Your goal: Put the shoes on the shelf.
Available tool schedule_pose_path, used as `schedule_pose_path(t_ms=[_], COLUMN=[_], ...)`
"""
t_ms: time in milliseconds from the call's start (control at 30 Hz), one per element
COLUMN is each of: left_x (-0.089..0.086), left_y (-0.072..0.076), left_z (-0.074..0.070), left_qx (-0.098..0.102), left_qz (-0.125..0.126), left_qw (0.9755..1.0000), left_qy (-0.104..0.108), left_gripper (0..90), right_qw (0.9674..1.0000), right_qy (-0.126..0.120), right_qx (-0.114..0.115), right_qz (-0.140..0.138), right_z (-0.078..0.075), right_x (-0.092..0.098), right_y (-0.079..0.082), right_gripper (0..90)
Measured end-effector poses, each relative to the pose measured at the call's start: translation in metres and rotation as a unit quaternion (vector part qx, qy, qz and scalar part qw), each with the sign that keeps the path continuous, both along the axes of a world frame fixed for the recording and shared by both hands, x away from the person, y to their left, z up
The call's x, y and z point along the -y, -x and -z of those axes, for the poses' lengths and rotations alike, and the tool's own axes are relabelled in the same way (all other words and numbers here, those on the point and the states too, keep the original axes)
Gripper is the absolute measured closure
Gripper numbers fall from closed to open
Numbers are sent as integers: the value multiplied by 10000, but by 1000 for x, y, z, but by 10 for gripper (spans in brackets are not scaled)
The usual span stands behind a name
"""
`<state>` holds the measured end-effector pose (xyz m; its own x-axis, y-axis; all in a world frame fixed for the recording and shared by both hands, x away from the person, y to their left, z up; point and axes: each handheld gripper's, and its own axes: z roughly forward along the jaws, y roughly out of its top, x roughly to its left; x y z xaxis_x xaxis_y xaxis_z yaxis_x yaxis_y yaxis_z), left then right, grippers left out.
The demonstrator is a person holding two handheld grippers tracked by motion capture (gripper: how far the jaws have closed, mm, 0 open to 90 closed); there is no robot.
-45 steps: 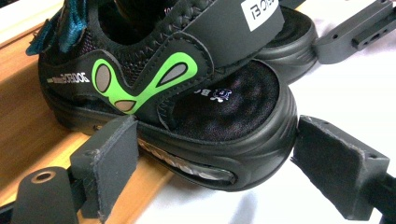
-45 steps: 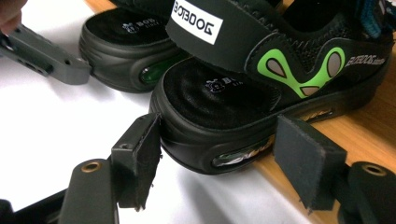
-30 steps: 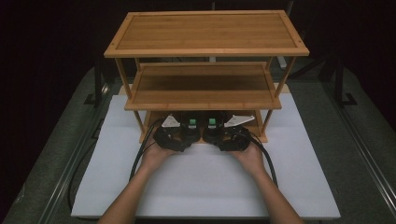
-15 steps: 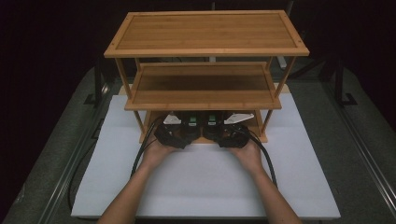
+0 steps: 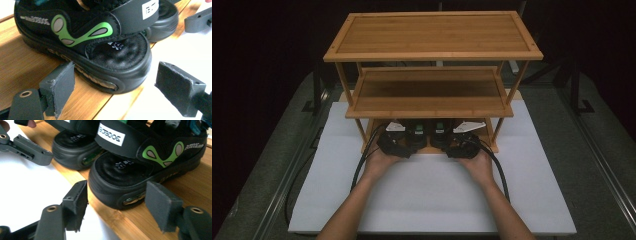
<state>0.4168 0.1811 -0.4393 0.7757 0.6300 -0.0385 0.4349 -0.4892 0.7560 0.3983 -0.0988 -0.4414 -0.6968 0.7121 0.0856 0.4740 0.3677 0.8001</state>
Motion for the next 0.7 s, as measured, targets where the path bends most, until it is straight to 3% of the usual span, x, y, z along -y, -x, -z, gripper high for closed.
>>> schedule_pose_path(t_ms=[133, 233, 467, 700], left_x=[-3, -6, -18, -31], left_y=[7, 13, 29, 46], left_z=[-1, -1, -4, -10], left_qx=[-31, -107, -29, -74], left_qz=[37, 21, 52, 51], left_qw=[10000, 9999, 9999, 9999], left_qy=[-53, 28, -109, -112], left_gripper=[153, 152, 113, 75], right_qw=[10000, 10000, 9998, 9999], right_qy=[-1, -37, 154, 35], right_qx=[-49, -45, -67, -82], right_qz=[-16, 11, 128, 137], right_z=[-3, -5, -5, -11], right_x=[4, 9, 22, 42], right_y=[4, 11, 25, 42], right_gripper=[288, 247, 160, 100])
